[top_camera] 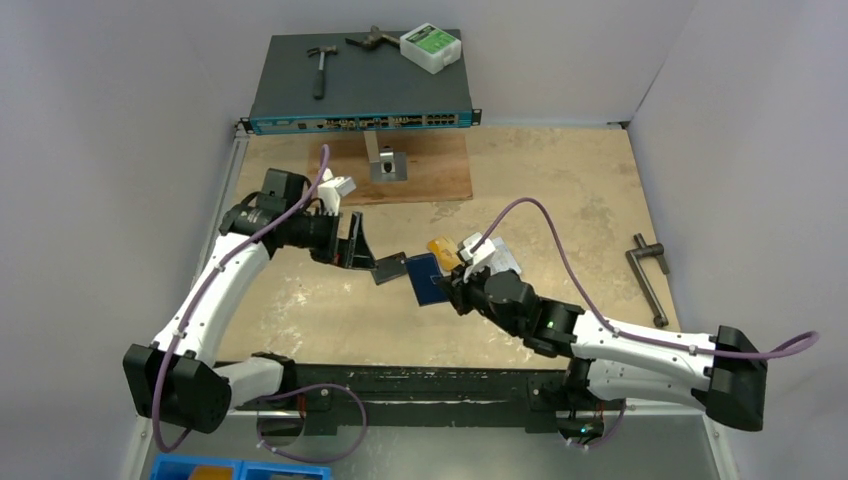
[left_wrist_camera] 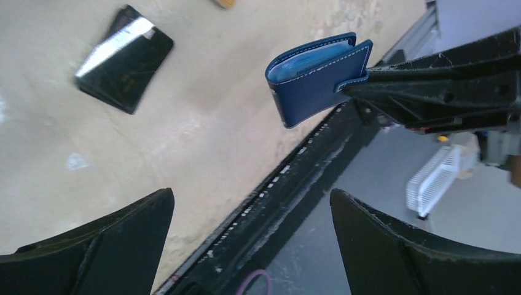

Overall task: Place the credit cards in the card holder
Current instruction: Place the card holder at the center of the board.

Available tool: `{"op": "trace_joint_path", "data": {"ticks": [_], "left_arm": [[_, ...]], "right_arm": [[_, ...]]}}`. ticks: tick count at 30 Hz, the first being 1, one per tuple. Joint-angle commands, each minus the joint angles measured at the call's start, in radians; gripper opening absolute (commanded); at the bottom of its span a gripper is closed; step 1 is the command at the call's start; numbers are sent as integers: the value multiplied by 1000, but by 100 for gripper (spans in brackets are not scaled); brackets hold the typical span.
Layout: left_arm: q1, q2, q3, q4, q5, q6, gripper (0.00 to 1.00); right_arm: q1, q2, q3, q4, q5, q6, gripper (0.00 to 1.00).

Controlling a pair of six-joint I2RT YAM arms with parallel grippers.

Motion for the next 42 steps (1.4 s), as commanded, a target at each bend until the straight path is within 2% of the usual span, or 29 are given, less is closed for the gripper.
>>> {"op": "trace_joint_path", "data": {"ticks": [1, 4, 8, 14, 18, 22, 29, 35, 40, 42], "left_arm": [[-18, 10, -46, 115, 152, -175, 100], [-17, 30, -38, 112, 177, -220, 100], [-17, 76, 1, 91, 204, -282, 100], [-16, 97, 36, 98, 233, -394, 100], [-4, 98, 68, 95, 234, -465, 100], [-1, 101, 59, 111, 235, -519, 100], [42, 105, 52, 143, 218, -580, 100], [42, 97, 34, 165, 210, -594, 100], [59, 92, 28, 191, 212, -602, 99], [75, 93, 28, 218, 244, -614, 83]], "right_arm": [[82, -44, 67, 65, 110, -243, 0], [180, -42, 70, 131, 248, -420, 0], [296, 47, 109, 191, 472, -636, 0], [382, 159, 87, 481, 666, -977, 0], [402, 247, 64, 705, 692, -1193, 0], [407, 374, 47, 1031, 698, -1472, 0], [412, 605, 111, 1309, 654, -1686, 0], [416, 768, 216, 1468, 619, -1817, 0], [427, 842, 267, 1529, 594, -1886, 0], [431, 862, 273, 1544, 582, -1904, 0]]}}
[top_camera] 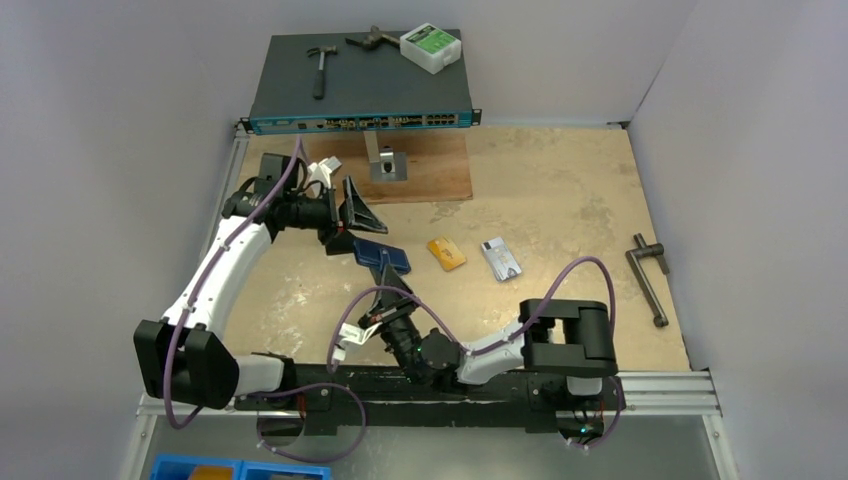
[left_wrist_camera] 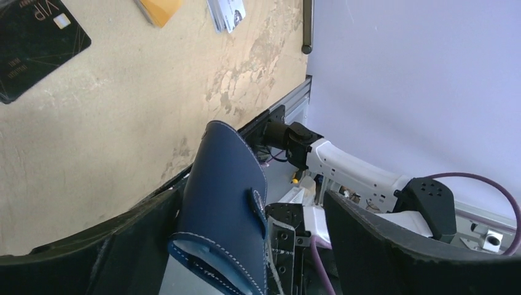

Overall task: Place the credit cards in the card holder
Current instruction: Place the card holder at the center of the board.

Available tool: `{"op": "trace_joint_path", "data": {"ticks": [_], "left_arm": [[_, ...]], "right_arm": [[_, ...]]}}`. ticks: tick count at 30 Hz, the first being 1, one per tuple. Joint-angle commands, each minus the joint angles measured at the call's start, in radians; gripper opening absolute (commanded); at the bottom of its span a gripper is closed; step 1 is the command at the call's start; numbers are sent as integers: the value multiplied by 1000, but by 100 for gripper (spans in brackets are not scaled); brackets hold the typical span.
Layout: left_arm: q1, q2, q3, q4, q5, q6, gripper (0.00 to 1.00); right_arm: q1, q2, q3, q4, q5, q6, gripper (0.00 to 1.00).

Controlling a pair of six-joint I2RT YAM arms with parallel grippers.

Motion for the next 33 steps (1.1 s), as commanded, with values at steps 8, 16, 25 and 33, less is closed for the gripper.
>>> {"op": "trace_joint_path", "data": {"ticks": [8, 16, 25, 33], "left_arm": [[47, -44, -53, 163, 120, -94, 15], [47, -52, -24, 135, 137, -52, 21], [41, -91, -15, 41, 72, 89, 36], [20, -118, 6, -43, 37, 188, 26]], "right_arm": [[14, 124, 73, 355, -74, -185, 0], [14, 127, 102, 325, -82, -159, 0], [13, 114, 88, 344, -94, -191, 0], [-8, 99, 77, 366, -95, -211, 0]]}}
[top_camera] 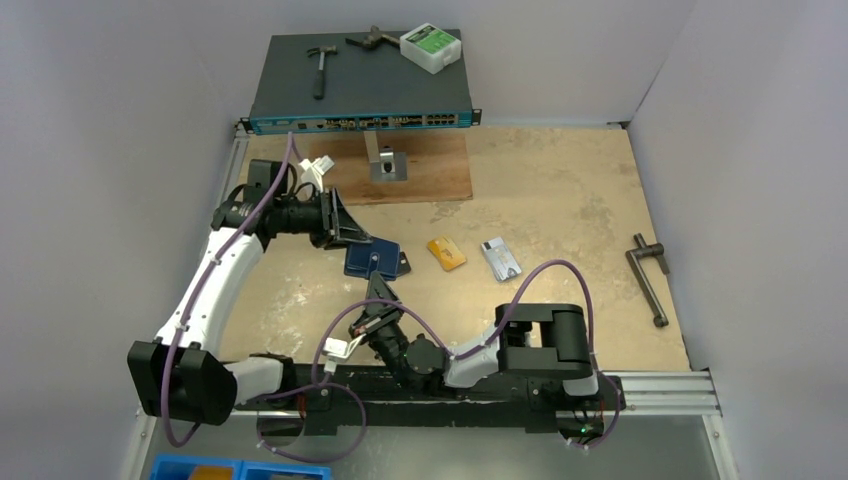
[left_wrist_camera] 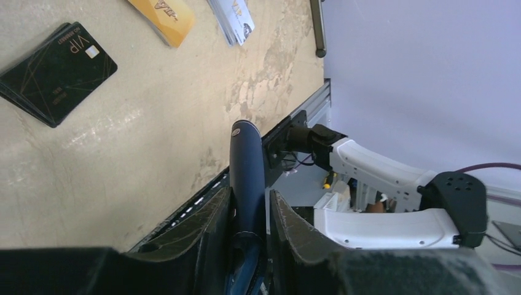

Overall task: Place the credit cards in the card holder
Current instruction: Place the card holder at the center of the board.

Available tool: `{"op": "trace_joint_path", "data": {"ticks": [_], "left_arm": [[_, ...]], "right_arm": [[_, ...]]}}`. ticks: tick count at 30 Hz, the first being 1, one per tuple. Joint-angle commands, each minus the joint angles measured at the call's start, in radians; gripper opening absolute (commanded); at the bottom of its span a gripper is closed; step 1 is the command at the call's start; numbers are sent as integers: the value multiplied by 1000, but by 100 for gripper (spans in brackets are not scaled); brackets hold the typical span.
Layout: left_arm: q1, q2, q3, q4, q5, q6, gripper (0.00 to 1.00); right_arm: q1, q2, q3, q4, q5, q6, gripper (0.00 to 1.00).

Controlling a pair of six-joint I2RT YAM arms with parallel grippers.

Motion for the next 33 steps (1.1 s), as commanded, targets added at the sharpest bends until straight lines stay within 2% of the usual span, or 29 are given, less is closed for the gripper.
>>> {"op": "trace_joint_path", "data": {"ticks": [1, 6, 10, 12, 15, 16, 18, 19, 21, 24, 27, 30, 31, 33], "left_arm": [[-25, -48, 45, -70, 26, 75, 23], [-26, -60, 46, -67, 39, 85, 0], [-26, -59, 48, -49, 81, 72, 0], [-23, -49, 58, -40, 99, 64, 0], [-9, -37, 78, -35, 113, 52, 0], [-5, -37, 82, -23, 118, 41, 0], [7, -37, 94, 1, 132, 18, 0], [12, -37, 109, 11, 138, 8, 0], [12, -35, 140, 17, 150, -3, 0], [11, -42, 204, 30, 148, -14, 0], [9, -42, 241, 12, 148, 14, 0], [5, -43, 269, -57, 141, 98, 0], [2, -44, 275, -68, 141, 122, 0], [-2, -52, 275, -76, 158, 158, 0]], "right_arm": [[-20, -41, 14, 332, -46, -23, 0], [-25, -49, 25, 321, -43, -14, 0], [-29, -50, 69, 315, 31, 57, 0], [-29, -85, 86, 220, 76, 164, 4], [-29, -188, 103, -80, 101, 435, 20], [-29, -229, 109, -210, 92, 573, 30], [-32, -305, 113, -430, 58, 761, 60], [-34, -354, 115, -533, 34, 849, 69], [-45, -422, 123, -745, -23, 1029, 79], [-76, -522, 134, -977, -136, 1260, 90], [-155, -632, 152, -1190, -361, 1502, 99], [-282, -753, 141, -1268, -659, 1671, 99], [-320, -789, 121, -1263, -745, 1765, 99], [-390, -862, 91, -1240, -892, 1840, 99]]}}
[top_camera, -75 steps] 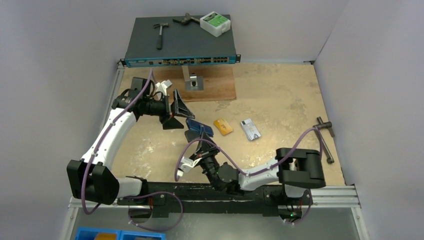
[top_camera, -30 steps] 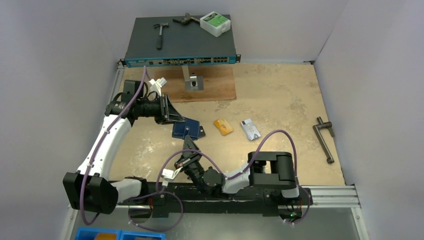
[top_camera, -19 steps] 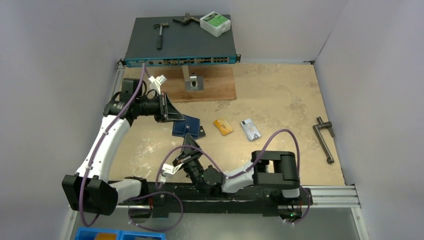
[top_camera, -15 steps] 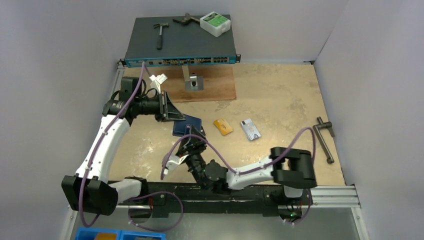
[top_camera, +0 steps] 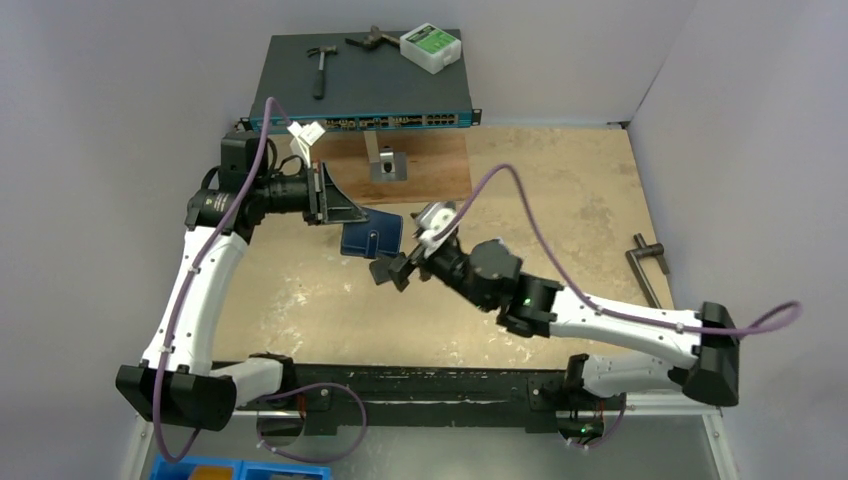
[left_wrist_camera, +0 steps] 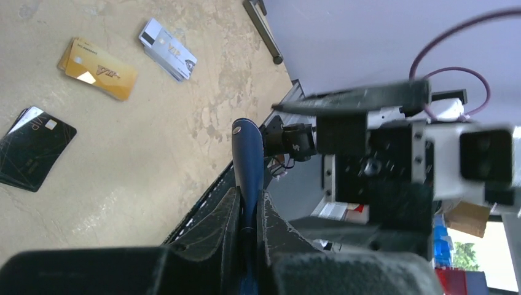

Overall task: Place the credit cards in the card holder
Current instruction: Place the card holder at the center of the board.

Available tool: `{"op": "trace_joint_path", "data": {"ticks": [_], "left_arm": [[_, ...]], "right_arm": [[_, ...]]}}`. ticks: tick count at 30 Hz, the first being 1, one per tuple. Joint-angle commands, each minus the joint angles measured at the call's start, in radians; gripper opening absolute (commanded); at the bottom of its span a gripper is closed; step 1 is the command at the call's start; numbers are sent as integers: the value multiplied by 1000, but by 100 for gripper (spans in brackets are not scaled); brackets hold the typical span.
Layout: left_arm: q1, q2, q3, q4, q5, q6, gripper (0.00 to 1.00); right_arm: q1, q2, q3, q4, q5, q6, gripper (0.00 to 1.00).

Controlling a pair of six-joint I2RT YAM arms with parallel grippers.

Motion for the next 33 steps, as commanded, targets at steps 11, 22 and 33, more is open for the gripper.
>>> {"op": "trace_joint_path", "data": {"ticks": [11, 22, 33], "left_arm": [[-63, -106, 41, -3, 163, 129, 0], [-68, -165, -24, 89, 213, 84, 0], [-84, -187, -101, 185, 163, 46, 0]], "right_arm": [[-290, -196, -162, 153, -734, 614, 99], [-349, -113, -252, 559, -896, 854, 99], [-364, 29, -242, 784, -984, 1065, 48]]}}
